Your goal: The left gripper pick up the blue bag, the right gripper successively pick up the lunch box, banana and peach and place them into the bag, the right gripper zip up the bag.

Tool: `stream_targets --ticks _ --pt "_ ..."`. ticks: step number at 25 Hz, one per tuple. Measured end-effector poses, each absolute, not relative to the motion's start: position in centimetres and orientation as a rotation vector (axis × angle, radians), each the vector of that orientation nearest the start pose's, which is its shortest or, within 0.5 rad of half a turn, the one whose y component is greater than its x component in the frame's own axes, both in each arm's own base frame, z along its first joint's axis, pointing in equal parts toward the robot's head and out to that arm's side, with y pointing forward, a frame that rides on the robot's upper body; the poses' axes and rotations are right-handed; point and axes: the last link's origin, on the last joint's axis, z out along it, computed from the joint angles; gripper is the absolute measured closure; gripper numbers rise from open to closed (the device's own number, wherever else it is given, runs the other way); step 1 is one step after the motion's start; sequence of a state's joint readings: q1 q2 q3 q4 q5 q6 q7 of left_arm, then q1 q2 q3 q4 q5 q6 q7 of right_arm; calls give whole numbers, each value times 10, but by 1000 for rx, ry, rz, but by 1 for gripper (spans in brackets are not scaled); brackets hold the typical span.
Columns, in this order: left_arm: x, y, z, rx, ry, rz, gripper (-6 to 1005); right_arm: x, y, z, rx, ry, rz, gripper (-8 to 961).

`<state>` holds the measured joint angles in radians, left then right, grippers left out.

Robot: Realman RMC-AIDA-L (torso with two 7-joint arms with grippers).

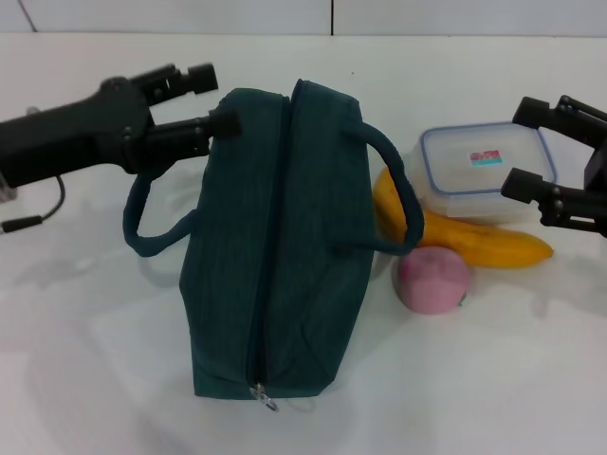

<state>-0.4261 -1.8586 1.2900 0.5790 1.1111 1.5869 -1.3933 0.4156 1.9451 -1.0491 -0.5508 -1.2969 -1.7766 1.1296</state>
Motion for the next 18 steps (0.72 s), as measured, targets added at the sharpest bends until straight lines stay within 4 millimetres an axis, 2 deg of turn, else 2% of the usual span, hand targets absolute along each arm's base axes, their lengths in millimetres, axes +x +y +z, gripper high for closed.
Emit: stream_targets --ticks 8,18 --pt "-250 325 40 -2577 -806 -1055 156 242 300 46 -2590 229 1264 84" --pt "-249 323 27 -2586 -857 -1029 157 242 300 44 -2592 234 1266 84"
